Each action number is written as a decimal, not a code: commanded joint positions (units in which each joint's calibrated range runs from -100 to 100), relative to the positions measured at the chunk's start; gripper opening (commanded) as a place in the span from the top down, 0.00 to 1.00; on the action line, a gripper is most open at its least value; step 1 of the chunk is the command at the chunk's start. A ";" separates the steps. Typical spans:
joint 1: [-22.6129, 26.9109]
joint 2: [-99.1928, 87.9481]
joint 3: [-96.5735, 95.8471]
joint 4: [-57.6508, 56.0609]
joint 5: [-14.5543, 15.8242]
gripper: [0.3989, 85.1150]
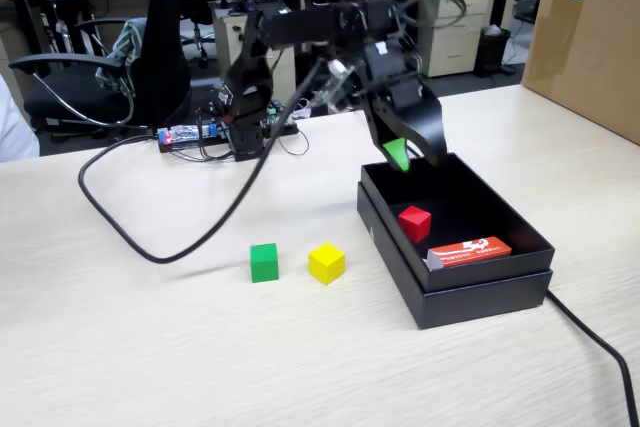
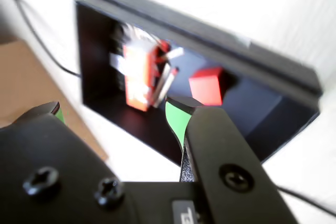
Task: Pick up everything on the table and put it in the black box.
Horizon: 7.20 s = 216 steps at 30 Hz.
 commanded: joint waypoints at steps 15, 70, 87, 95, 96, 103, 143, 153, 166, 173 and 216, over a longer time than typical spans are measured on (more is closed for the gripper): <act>-15.53 -16.05 -25.26 -0.21 -10.79 0.44; -6.54 -12.15 -8.67 -3.58 -5.13 0.99; 8.16 22.96 12.91 -4.53 0.98 0.99; 7.57 29.73 12.82 -4.53 0.98 0.95; 7.57 29.96 12.18 -4.62 0.93 0.87; 7.18 28.93 10.73 -5.74 0.88 0.57; -9.47 25.37 0.22 -5.57 -8.69 0.46; -9.13 28.70 3.57 -5.66 -8.45 0.81; -6.40 7.02 6.02 -5.74 -8.06 1.00; 1.56 1.16 11.82 -5.74 -6.11 1.00; -1.42 -21.33 1.76 -5.48 -2.59 0.44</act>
